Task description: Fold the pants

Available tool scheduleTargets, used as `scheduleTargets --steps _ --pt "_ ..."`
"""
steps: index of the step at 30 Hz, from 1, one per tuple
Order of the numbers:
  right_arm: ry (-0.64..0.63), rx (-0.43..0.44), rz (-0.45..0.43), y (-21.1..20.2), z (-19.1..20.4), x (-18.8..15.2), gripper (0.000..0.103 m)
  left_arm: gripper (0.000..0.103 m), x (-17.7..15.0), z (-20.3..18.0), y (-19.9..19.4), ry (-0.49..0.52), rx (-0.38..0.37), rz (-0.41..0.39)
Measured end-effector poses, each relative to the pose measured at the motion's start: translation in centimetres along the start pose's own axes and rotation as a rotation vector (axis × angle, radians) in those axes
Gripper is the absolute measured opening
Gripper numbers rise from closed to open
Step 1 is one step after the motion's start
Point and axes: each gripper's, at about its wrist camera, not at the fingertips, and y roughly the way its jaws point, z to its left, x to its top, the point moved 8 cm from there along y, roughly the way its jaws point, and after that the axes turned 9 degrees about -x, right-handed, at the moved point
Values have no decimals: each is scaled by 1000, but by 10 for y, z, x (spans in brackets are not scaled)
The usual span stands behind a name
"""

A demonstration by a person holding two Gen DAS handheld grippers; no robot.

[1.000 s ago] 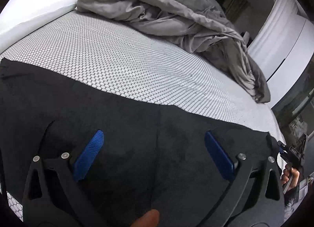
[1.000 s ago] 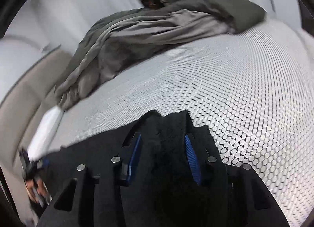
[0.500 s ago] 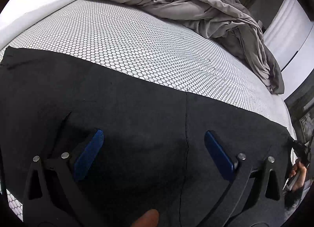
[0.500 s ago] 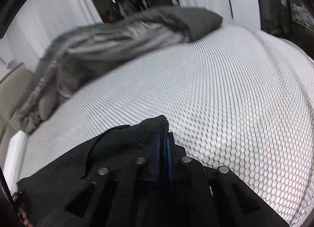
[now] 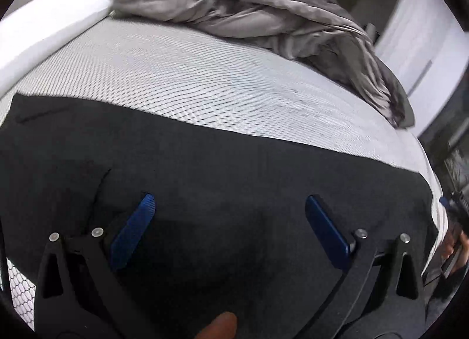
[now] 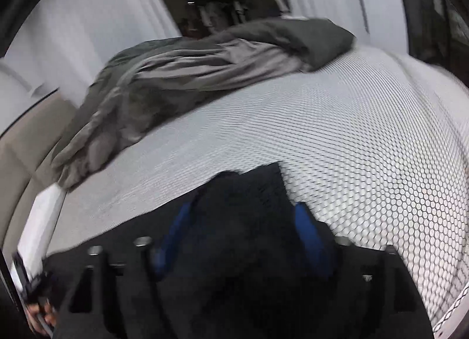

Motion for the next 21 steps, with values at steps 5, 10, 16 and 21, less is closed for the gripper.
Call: scheduleTargets --steps 5,10,16,21 --pt "-114 82 1 -32 51 -51 95 102 -13 -40 -10 93 -59 14" --pt "-338 115 102 -23 123 -127 96 102 -47 -94 0 160 -123 89" --pt "-638 83 126 -10 184 -196 95 102 -103 -135 38 342 -110 216" --pt "-630 58 125 -16 133 -189 96 102 -112 -119 35 373 -84 224"
